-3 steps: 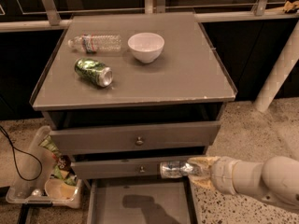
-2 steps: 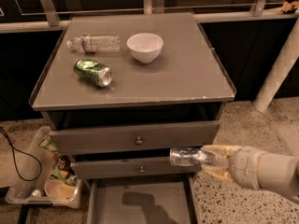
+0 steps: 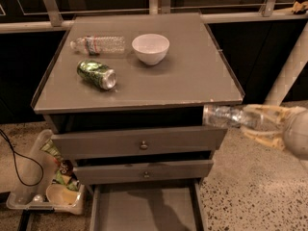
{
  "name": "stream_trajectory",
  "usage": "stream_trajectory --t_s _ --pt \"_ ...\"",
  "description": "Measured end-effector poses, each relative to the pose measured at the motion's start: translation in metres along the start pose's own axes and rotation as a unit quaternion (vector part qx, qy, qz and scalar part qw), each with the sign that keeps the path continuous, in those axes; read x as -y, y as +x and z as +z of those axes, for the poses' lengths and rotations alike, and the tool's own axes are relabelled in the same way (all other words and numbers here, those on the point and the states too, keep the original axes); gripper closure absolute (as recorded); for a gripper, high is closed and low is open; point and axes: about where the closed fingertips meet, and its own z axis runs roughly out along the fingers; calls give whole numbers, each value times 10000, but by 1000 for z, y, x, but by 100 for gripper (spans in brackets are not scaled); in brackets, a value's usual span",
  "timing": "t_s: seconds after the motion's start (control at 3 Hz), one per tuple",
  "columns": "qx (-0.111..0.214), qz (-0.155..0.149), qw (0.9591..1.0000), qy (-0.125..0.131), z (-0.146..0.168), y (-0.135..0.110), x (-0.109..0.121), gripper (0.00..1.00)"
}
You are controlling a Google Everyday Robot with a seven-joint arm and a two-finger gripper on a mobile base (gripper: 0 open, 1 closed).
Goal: Pick redbull can from bottom drawer and place on counter
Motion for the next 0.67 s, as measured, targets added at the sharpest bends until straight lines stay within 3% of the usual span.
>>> stream_trajectory --t_s 0.33,0.67 --pt "-20 -77 9999 144 -6 -2 18 100" --pt "-20 -78 9999 144 -6 -2 18 100"
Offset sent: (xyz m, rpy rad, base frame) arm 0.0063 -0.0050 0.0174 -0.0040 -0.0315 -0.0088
